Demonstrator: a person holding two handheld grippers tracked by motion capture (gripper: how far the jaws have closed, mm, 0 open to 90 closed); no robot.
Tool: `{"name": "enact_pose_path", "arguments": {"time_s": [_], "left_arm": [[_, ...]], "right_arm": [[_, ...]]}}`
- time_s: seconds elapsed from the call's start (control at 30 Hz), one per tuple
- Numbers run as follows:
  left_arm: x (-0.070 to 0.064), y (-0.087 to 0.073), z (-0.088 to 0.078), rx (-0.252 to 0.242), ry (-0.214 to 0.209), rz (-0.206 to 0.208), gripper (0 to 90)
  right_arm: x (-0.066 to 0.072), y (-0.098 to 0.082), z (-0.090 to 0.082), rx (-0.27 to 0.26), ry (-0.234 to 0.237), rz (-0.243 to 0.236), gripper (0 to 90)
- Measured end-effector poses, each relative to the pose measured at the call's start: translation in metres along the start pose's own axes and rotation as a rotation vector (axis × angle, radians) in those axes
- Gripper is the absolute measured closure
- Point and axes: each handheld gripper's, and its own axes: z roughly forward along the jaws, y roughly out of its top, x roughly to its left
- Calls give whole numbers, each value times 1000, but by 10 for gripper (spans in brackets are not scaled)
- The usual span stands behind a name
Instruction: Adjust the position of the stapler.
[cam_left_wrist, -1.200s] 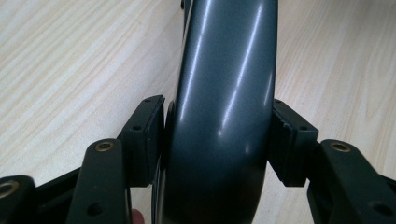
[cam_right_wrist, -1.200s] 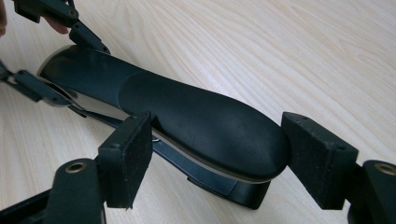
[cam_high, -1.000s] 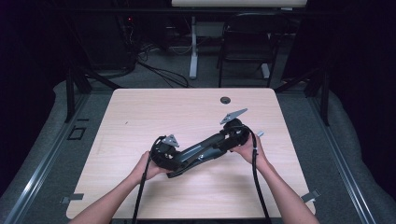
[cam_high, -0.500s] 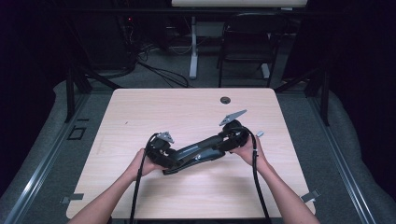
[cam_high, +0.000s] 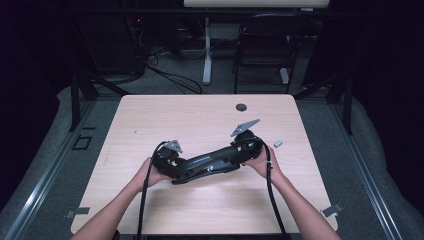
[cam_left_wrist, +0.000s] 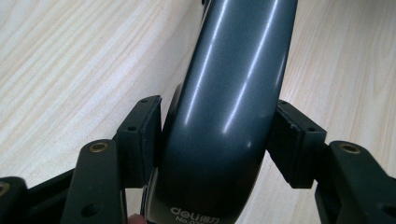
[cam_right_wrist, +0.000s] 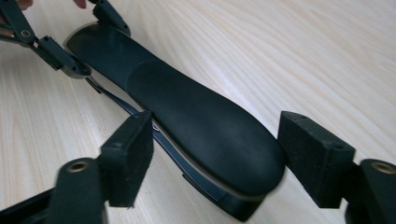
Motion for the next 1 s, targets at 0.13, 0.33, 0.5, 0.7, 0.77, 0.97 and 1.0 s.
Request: {"name": "enact_pose_path", "arguments": {"time_s": [0.13, 0.33, 0.5, 0.7, 0.77, 0.97, 1.0], "left_arm": [[0, 1, 1, 9, 0, -12, 395], [0, 4, 3, 25, 35, -34, 346], [3, 6, 2, 30, 35, -20, 340], [12, 10, 3, 40, 10, 1, 330], [16, 11, 3, 39, 0, 17, 327], [21, 14, 5, 43, -16, 33, 310], [22, 15, 5, 46, -17, 32, 303]], "right_arm": [[2, -1, 3, 13, -1, -28, 274], [3, -2, 1, 24, 6, -34, 328], [3, -2, 0, 28, 15, -30, 355], [5, -2, -1, 38, 16, -17, 381], [5, -2, -1, 38, 13, -10, 391], [7, -3, -2, 43, 14, 13, 414], [7, -4, -3, 54, 17, 15, 419]]}}
